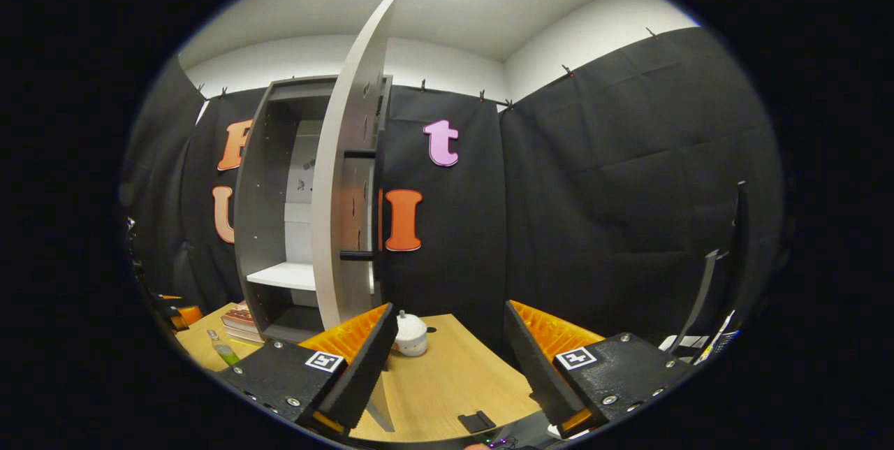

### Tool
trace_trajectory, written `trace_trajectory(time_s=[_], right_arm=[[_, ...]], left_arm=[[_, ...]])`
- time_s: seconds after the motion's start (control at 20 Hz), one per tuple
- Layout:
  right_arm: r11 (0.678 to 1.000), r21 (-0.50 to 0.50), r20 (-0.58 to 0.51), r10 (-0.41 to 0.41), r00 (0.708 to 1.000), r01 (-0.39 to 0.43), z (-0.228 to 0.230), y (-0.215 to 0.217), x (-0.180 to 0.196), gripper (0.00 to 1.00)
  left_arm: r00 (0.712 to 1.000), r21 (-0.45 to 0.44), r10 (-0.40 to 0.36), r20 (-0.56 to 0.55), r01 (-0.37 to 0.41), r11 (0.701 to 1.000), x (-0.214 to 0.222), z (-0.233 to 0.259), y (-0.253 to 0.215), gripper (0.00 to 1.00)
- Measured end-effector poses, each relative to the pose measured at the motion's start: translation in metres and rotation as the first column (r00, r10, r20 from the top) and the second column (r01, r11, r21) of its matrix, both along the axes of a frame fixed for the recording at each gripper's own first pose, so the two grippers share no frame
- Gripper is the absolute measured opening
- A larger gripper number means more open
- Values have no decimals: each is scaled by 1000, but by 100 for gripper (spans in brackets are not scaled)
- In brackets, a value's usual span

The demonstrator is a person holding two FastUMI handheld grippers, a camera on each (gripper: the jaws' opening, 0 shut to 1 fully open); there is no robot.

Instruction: Open the cabinet door with the right hand, grasp the bottle in the cabinet with the left hand and place it on the coaster, then close the cabinet door with the right hand.

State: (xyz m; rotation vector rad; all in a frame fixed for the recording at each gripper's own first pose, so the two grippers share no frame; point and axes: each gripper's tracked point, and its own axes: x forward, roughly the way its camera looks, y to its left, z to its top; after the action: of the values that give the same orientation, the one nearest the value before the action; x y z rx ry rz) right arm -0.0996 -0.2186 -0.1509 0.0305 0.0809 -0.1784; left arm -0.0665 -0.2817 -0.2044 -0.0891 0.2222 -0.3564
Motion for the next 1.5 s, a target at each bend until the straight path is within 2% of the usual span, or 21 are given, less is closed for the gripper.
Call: trace_trajectory(time_s=[0.2,0.4,0.55,0.6,0.65,0.85,1.1,1.5], right_arm=[[997,63,-52,56,997,-52,-19,17,15,94],[996,73,-66,46,997,-41,-20,16,22,93],[997,59,-68,43,997,-39,-17,18,23,92],[998,45,-66,43,997,-40,-16,19,23,98],[999,28,-66,42,997,-41,-14,20,23,91],[1000,-3,-52,28,998,-28,-5,18,20,90],[999,-15,-34,43,998,-44,7,24,20,90],[984,24,-41,179,983,-178,8,94,26,89]], left_arm=[[999,-31,42,16,-42,999,0,41,35,96],[983,40,140,121,-146,989,6,79,94,94],[965,91,196,173,-214,973,6,96,131,98],[961,95,209,183,-229,969,5,100,140,96],[957,93,219,191,-240,966,4,106,148,94],[949,71,254,189,-271,960,-1,114,172,97],[933,73,289,217,-311,948,-11,127,200,96],[933,73,276,231,-299,951,-26,134,209,94]])
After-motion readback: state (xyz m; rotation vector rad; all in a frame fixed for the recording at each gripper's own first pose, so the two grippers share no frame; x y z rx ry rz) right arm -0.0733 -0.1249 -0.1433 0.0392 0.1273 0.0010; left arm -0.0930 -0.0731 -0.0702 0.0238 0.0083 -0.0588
